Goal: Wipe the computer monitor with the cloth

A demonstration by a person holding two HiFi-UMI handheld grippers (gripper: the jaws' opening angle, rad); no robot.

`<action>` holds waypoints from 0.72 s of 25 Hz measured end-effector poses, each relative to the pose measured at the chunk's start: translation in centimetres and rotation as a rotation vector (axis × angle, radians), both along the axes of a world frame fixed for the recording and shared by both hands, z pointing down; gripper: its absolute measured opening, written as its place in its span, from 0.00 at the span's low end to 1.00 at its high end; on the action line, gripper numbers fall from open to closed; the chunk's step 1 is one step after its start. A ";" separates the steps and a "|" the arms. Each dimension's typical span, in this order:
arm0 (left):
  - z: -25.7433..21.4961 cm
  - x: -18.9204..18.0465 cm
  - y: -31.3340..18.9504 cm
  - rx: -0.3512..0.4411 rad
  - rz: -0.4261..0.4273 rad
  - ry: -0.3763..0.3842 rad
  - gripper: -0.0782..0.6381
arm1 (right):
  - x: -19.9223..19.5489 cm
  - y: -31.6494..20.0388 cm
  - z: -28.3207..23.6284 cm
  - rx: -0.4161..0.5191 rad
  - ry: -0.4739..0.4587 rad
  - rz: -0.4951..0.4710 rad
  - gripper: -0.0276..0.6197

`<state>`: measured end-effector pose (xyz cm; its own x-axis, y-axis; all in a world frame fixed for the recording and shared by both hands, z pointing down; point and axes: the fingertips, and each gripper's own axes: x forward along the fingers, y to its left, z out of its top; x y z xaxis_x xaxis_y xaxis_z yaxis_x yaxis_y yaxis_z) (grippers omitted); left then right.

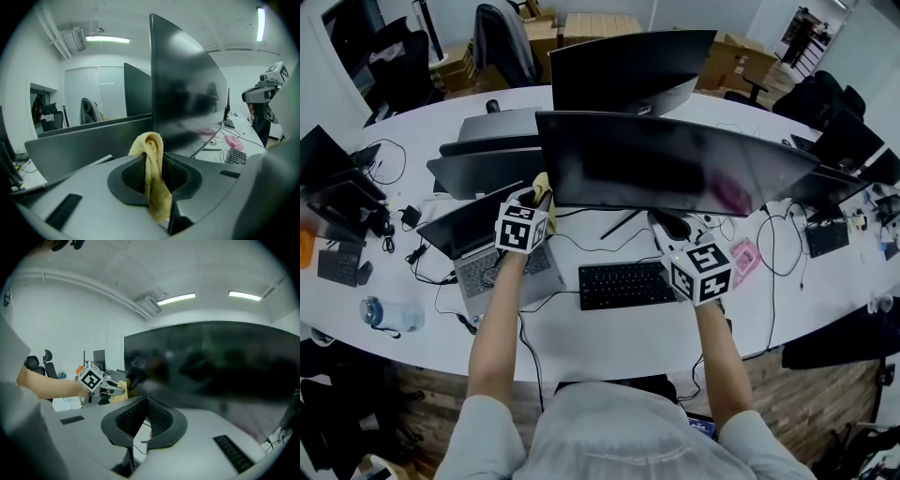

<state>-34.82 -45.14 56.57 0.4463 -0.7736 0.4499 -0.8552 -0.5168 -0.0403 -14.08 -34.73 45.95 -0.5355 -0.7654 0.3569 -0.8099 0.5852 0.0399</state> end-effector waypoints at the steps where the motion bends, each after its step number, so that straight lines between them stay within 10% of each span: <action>1: 0.6 0.0 -0.1 -0.011 -0.002 0.011 0.22 | 0.0 -0.1 0.3 -0.006 0.000 0.000 0.09; 18: 8.9 -0.5 -1.4 -0.232 -0.138 0.428 0.22 | 1.0 -0.8 4.0 -0.091 -0.021 0.040 0.09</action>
<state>-35.36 -46.52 65.44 0.5289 -0.7398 0.4159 -0.8310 -0.3518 0.4310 -13.04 -35.50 49.93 -0.5131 -0.7513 0.4150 -0.8328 0.5529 -0.0288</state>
